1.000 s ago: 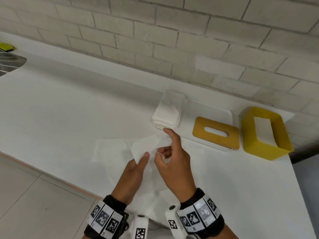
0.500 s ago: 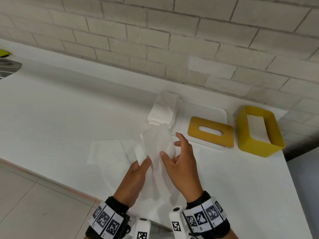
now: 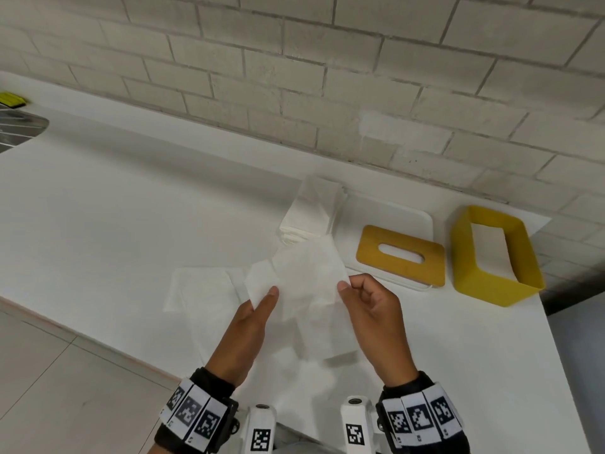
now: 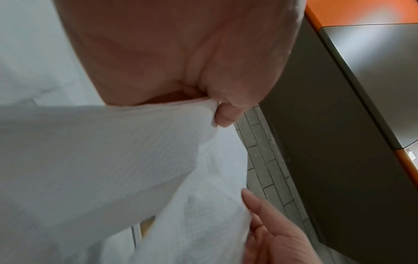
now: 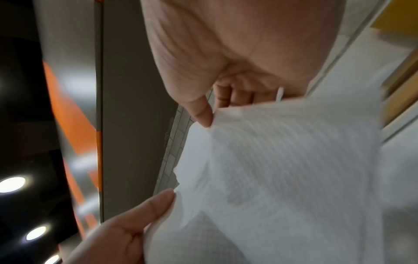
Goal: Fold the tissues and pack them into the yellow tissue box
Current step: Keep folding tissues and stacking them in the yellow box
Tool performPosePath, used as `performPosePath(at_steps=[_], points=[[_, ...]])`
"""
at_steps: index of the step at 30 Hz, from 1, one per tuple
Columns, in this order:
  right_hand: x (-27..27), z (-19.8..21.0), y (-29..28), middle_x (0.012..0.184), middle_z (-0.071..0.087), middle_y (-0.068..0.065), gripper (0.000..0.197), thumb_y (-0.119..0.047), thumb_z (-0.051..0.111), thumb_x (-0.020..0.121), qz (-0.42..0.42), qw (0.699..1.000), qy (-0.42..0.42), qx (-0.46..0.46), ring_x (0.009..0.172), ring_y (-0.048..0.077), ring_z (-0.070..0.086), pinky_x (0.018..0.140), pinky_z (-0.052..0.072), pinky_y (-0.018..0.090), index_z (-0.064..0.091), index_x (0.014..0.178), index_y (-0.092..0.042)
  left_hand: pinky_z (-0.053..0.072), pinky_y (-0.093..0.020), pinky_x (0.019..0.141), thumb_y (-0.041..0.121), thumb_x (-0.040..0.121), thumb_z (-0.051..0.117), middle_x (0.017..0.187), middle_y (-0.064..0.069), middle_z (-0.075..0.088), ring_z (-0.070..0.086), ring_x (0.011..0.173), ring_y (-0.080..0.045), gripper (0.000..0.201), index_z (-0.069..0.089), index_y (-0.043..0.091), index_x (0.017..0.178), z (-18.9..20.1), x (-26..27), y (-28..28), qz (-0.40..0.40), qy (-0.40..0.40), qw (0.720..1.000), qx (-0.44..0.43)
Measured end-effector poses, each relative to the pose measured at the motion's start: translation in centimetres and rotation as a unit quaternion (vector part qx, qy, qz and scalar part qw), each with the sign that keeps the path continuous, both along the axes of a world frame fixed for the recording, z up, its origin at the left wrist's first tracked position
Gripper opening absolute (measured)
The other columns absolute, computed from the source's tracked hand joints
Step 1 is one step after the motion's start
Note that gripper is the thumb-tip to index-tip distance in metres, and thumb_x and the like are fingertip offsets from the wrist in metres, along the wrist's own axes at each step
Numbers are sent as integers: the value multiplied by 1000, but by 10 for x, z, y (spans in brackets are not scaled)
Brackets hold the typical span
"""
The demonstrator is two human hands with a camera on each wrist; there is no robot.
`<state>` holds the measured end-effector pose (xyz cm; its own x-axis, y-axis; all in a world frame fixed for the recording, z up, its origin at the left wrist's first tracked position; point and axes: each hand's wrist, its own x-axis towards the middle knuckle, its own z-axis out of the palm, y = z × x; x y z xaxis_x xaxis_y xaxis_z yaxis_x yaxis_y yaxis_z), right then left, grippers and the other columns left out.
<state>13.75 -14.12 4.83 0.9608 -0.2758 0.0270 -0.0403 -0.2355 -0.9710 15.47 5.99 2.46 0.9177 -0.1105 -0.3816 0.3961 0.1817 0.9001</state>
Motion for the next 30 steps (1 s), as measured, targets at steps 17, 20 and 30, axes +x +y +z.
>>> performPosePath(at_steps=[17,20,30], points=[[-3,-9,16,67,62,4,20,-30,62,99,37,999,38,3,59,8,48,60,41,26,65,82,-19,45,-44,110,43,99,47,133,-12,70,64,127,-27,54,63,8,136,17,0,-20,-67,9,991,-117],[-3,-10,19,71,66,7,18,-30,63,99,38,999,36,5,61,10,51,60,43,26,66,83,-20,44,-48,113,38,98,52,131,-11,71,66,125,-27,49,64,9,136,14,0,-17,-53,15,992,-114],[-7,-13,24,62,58,-7,21,-31,62,99,54,998,44,-6,56,7,45,57,39,21,63,81,-21,43,-51,115,40,90,60,127,-8,73,68,121,-25,50,67,12,131,9,-5,-10,-36,24,995,-92]])
